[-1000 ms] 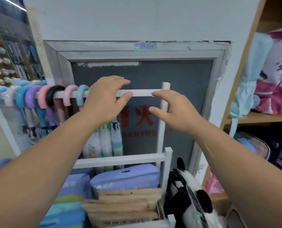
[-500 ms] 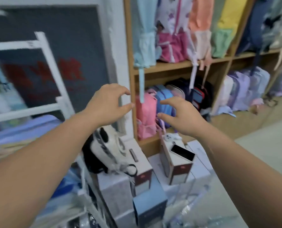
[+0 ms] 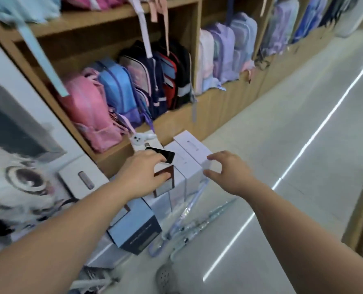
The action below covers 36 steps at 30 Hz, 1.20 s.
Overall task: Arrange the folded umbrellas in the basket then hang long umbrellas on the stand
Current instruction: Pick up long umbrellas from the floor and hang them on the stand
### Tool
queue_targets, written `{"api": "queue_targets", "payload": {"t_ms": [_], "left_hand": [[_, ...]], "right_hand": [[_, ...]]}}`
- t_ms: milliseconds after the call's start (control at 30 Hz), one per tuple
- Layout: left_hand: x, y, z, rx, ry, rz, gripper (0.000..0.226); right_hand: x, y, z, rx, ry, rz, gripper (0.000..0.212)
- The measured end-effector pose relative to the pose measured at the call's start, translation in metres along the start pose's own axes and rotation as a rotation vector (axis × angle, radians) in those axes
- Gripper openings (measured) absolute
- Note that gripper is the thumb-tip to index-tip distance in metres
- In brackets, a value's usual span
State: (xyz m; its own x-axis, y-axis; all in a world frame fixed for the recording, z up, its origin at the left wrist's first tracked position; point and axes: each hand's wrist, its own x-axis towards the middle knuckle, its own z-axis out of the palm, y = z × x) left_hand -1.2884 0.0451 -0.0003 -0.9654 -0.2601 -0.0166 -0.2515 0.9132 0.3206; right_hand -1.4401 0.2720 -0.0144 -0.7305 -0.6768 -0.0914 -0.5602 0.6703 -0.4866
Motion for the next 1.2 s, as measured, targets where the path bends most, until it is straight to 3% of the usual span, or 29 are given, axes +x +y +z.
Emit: {"api": "queue_targets", "payload": {"t_ms": [233, 500, 933, 1200], "left_hand": [[0.068, -0.014, 0.115, -0.097, -0.239, -0.09, 0.056], [0.112, -0.037, 0.259, -0.137, -0.39, -0.253, 0.054], [0.162, -0.118, 0.601, -0.2, -0.554, -0.508, 0.052], [0.176, -0.183, 0.755, -0.18, -0.623, -0.596, 0.062]], "right_hand": [[0.039, 0.093, 0.062, -0.051, -0.172, 0.194, 0.055], [0.1, 0.199, 0.167, -0.093, -0.385, 0.204, 0.056], [0.209, 0.389, 0.448, -0.226, -0.631, 0.118, 0.061], [0.254, 0.447, 0.619, -0.159, -0.711, 0.041, 0.075]]}}
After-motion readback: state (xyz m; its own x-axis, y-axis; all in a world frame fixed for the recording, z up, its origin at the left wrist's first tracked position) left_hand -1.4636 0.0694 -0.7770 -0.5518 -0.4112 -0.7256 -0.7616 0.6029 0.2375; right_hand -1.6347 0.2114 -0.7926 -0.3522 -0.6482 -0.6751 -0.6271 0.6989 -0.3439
